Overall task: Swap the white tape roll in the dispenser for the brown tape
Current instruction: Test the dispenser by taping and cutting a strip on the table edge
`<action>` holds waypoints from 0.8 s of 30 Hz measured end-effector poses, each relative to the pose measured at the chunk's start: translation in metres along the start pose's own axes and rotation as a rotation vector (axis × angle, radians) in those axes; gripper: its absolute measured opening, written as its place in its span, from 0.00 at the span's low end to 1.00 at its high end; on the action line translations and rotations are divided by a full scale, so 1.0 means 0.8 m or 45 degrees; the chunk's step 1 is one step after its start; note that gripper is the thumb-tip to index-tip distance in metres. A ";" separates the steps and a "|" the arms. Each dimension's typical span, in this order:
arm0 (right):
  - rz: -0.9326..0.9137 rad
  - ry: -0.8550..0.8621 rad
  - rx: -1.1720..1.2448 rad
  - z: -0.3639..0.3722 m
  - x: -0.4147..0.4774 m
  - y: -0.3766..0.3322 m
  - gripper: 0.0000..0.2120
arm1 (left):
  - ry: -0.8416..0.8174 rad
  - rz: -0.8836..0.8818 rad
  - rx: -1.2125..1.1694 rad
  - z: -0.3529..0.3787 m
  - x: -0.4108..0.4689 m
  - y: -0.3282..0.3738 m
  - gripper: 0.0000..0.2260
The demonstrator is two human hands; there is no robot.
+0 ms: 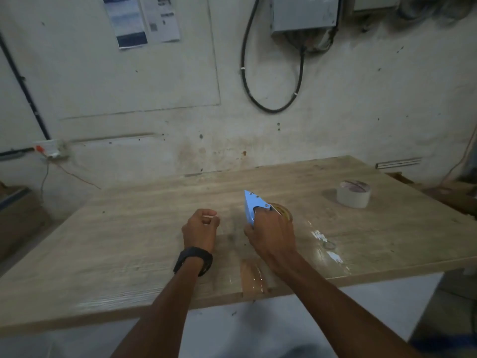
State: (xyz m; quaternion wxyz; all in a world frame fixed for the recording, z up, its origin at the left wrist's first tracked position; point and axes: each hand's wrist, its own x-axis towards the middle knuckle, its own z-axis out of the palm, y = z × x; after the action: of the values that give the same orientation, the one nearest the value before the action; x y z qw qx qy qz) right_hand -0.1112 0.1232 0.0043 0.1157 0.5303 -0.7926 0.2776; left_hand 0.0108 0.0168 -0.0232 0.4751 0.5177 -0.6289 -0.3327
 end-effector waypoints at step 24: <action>-0.074 -0.088 -0.253 0.043 -0.007 0.011 0.15 | -0.075 0.024 -0.095 -0.013 -0.011 0.003 0.02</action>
State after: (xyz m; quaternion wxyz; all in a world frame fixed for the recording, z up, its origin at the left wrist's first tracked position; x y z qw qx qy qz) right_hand -0.1126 0.1107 -0.0296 0.1484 0.5484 -0.8040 0.1755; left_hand 0.0197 0.0269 -0.0203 0.4785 0.4836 -0.6346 -0.3666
